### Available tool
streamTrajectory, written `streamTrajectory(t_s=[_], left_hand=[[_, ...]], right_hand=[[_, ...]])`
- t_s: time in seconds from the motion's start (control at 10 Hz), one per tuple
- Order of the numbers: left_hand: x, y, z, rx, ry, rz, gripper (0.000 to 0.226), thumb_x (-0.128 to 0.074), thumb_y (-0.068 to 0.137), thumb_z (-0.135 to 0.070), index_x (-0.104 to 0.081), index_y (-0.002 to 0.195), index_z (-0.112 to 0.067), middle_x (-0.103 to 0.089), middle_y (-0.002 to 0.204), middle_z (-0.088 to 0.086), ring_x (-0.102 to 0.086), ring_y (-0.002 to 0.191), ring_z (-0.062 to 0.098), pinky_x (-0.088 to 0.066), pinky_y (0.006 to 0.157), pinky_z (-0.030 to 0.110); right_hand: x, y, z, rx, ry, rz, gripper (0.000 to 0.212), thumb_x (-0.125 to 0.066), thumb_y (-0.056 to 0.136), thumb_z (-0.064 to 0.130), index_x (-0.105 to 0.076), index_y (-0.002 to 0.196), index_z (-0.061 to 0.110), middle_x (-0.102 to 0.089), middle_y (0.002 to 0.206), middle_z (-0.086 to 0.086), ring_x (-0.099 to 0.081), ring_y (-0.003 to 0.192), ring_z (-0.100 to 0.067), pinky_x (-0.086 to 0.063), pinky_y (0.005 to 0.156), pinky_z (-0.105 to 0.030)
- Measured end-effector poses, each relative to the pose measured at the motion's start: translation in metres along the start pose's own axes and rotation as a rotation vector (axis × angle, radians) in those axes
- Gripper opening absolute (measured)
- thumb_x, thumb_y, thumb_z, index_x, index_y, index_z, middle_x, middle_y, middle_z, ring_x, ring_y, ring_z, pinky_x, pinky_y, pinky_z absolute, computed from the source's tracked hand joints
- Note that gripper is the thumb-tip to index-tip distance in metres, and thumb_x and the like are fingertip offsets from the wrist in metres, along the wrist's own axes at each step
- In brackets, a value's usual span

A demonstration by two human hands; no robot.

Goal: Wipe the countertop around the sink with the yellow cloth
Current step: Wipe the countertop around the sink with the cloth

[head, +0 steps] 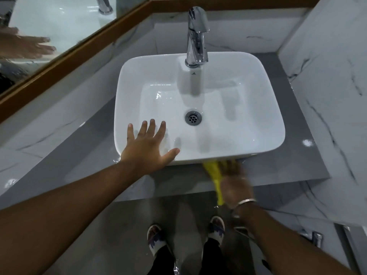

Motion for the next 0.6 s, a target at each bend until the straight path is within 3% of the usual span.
streamTrajectory(t_s=[0.1,0.2,0.3,0.4,0.5,0.6], left_hand=[[0.001,-0.001,-0.001,0.012,0.027,-0.016,0.093,-0.013,0.080,-0.084,-0.007,0.153,-0.026,-0.013,0.162,0.013,-0.009,0.149,0.034,0.003,0.115,0.064],[0.001,0.000,-0.003,0.013,0.031,-0.009,0.092,-0.012,0.081,-0.083,-0.007,0.153,-0.026,-0.012,0.162,0.012,-0.009,0.149,0.034,0.004,0.115,0.064],[0.002,0.000,-0.003,0.014,0.028,0.034,0.091,-0.012,0.081,-0.081,-0.006,0.153,-0.025,-0.011,0.163,0.012,-0.007,0.149,0.032,0.005,0.115,0.063],[0.002,-0.001,-0.002,0.023,0.026,0.056,0.090,-0.011,0.081,-0.081,-0.004,0.153,-0.026,-0.010,0.163,0.012,-0.006,0.150,0.031,0.006,0.116,0.062],[0.003,-0.001,-0.003,0.029,0.039,0.063,0.090,-0.009,0.081,-0.081,-0.003,0.153,-0.027,-0.010,0.163,0.011,-0.005,0.150,0.031,0.006,0.115,0.063],[0.002,0.000,-0.003,0.029,0.061,0.064,0.090,-0.008,0.081,-0.082,-0.004,0.152,-0.028,-0.011,0.163,0.011,-0.007,0.150,0.032,0.006,0.115,0.063]], right_hand=[[0.003,0.000,-0.055,-0.406,0.252,-0.002,0.053,-0.043,0.083,0.012,-0.041,0.136,0.009,-0.039,0.144,-0.024,-0.034,0.130,-0.047,-0.036,0.101,-0.060],[-0.010,0.007,-0.017,-0.462,0.445,-0.014,0.052,-0.039,0.085,0.023,-0.041,0.137,0.025,-0.041,0.146,-0.012,-0.040,0.130,-0.036,-0.037,0.106,-0.046],[-0.043,-0.004,0.095,-0.006,0.230,0.000,0.061,-0.042,0.081,0.024,-0.034,0.141,0.022,-0.040,0.146,-0.016,-0.038,0.132,-0.041,-0.031,0.110,-0.050],[-0.020,-0.008,0.135,0.135,0.177,0.109,0.074,-0.054,0.069,0.028,-0.035,0.140,0.020,-0.038,0.145,-0.021,-0.039,0.129,-0.046,-0.037,0.101,-0.056],[-0.011,-0.009,0.063,0.215,-0.045,0.116,0.088,-0.060,0.064,0.029,-0.022,0.143,0.022,-0.036,0.148,-0.017,-0.028,0.136,-0.040,-0.040,0.099,-0.059],[-0.002,0.003,-0.030,0.018,-0.100,0.035,0.072,-0.047,0.070,0.026,-0.031,0.140,0.018,-0.041,0.145,-0.018,-0.029,0.135,-0.044,-0.040,0.095,-0.060]])
Point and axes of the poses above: each hand's wrist, its own y-axis towards the middle knuckle, its own x-axis out of the back of the hand, z = x × y, the point moved 3 cm from there along y, towards the middle knuckle
